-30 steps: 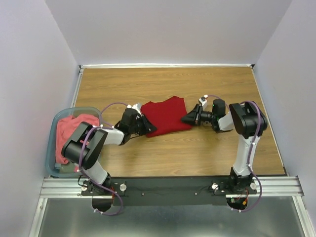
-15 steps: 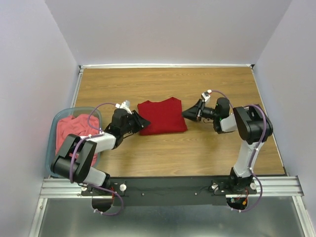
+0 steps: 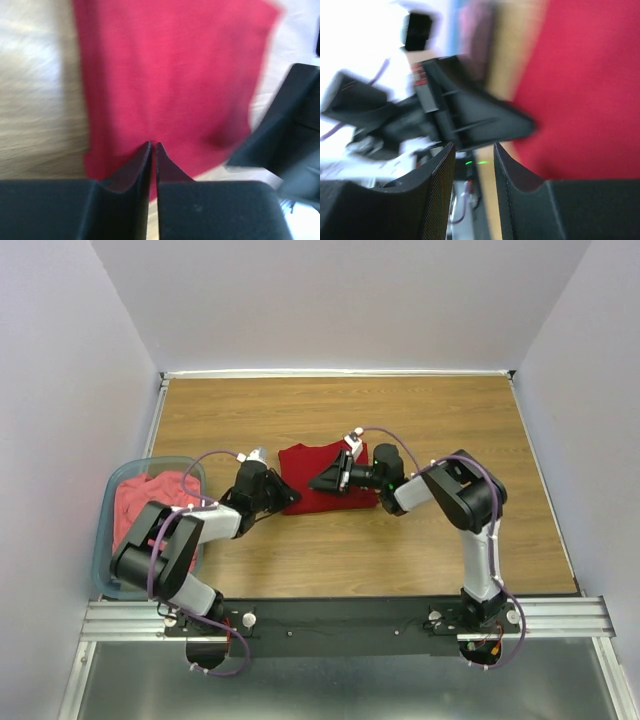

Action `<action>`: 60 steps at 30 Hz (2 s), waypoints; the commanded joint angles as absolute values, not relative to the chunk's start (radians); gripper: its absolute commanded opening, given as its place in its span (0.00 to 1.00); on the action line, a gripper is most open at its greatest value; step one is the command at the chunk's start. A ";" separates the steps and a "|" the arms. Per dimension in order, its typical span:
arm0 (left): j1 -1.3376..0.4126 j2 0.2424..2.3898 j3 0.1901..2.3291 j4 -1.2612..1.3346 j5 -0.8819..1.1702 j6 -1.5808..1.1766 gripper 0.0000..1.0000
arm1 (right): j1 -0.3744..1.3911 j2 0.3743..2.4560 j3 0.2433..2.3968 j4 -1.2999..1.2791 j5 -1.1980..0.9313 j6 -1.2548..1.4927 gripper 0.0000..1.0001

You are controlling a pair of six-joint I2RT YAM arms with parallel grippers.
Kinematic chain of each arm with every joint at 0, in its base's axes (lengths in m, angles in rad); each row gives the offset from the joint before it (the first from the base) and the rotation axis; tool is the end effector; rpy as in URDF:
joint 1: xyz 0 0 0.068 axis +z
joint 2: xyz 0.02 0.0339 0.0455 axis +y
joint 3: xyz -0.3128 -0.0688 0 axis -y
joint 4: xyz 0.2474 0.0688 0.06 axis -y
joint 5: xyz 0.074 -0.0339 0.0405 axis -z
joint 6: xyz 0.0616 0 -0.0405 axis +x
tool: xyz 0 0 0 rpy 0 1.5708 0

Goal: Fold and stack the t-shirts
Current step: Fold the tshirt, then neatly place the folded tshirt to the corner

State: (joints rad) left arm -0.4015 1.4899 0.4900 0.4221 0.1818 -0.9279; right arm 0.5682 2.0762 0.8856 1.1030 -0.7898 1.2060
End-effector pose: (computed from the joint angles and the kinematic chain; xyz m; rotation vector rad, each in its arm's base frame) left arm 0.2641 -0.1242 0.1760 -0.4880 2.2472 -0.9323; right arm 0.3439 0.2714 0.1695 -0.0946 2.0634 1.8784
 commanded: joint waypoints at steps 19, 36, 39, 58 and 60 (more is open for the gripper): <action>-0.336 1.488 0.655 0.331 0.130 -0.819 0.08 | 0.341 2.025 1.024 0.650 -0.807 1.020 0.43; -0.255 1.936 1.012 0.288 0.199 -0.818 0.12 | 0.186 2.243 1.190 0.569 -0.776 0.953 0.43; -0.255 1.831 1.022 0.239 0.167 -0.775 0.26 | 0.193 2.133 1.224 0.364 -0.721 0.797 0.44; -0.230 1.106 0.790 -0.160 -0.164 -0.483 0.71 | 0.848 1.911 1.406 -0.314 0.089 0.163 0.64; -0.222 1.086 0.766 -0.163 -0.158 -0.476 0.72 | 0.900 1.937 1.440 -0.330 0.168 0.143 0.64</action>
